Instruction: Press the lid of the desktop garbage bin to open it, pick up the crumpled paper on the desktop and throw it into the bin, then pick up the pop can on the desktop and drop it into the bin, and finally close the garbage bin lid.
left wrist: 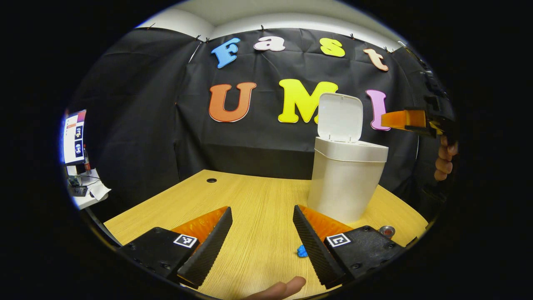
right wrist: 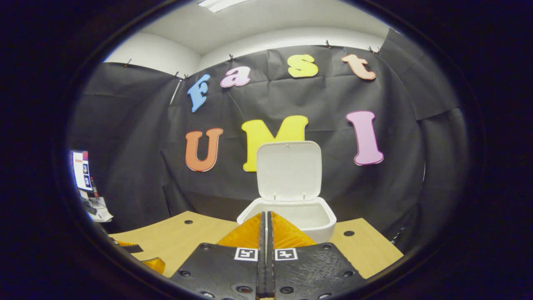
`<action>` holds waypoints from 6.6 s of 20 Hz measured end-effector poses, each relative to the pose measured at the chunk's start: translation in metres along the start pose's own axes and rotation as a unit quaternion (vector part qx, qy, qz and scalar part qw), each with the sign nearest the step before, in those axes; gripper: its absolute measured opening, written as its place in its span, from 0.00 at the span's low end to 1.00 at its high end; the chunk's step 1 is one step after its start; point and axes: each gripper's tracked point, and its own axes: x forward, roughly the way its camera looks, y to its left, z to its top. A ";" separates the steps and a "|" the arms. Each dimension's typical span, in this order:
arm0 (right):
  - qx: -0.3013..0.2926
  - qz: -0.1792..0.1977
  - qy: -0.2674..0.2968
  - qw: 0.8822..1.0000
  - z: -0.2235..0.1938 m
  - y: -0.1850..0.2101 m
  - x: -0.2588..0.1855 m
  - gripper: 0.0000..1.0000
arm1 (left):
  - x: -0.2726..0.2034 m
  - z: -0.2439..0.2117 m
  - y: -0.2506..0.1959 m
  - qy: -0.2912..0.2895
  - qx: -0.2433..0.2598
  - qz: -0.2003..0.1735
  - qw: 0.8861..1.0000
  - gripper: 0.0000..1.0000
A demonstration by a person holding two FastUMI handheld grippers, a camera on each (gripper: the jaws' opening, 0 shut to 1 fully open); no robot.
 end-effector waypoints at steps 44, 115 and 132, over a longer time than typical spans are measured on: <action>0.038 0.050 0.095 0.994 -0.200 -0.015 -0.121 0.96 | 0.080 -0.145 -0.048 0.183 0.054 -0.104 0.976 0.89; 0.027 0.051 0.125 0.990 -0.145 -0.088 -0.134 0.81 | 0.081 0.147 -0.149 -0.091 0.112 -0.070 0.987 0.36; 0.070 0.013 0.112 0.991 -0.133 -0.132 -0.131 0.81 | 0.222 0.153 -0.229 -0.090 0.115 -0.081 0.986 0.37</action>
